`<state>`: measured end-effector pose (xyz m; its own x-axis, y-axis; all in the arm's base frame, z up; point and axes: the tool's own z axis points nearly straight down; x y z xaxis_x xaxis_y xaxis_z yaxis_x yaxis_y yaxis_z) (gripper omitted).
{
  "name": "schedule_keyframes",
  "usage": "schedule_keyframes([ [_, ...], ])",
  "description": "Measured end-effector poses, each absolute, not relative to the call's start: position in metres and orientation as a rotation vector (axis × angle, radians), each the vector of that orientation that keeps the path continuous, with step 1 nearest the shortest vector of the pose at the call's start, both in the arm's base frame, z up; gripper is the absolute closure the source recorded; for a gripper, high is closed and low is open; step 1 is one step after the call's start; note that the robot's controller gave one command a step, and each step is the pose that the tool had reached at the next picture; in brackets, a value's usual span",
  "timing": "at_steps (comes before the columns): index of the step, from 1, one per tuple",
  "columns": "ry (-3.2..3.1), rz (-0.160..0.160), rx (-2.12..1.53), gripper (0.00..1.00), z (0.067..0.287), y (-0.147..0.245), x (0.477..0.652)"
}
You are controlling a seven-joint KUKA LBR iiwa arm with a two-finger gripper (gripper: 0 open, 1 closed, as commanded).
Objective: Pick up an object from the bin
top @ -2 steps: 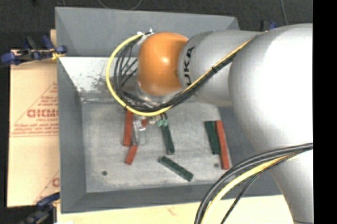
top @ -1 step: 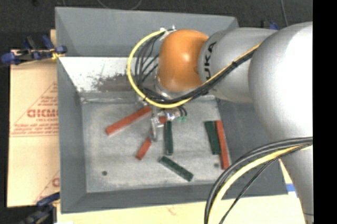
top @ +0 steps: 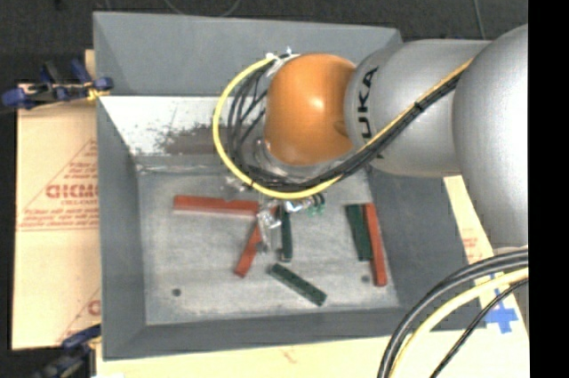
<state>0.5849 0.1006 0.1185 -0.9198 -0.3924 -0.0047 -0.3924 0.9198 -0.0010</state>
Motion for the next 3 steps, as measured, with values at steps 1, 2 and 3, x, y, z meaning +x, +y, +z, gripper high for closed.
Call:
schedule_keyframes([
  [1, 3.101, 0.002, -0.487, 0.0, 0.0696, 0.0812, 0.6324],
  [2, 3.094, 0.004, -0.484, 1.0, 0.0758, 0.0828, 0.6345],
  [3, 3.097, 0.003, -0.482, 0.0, 0.0723, 0.0818, 0.6328],
])
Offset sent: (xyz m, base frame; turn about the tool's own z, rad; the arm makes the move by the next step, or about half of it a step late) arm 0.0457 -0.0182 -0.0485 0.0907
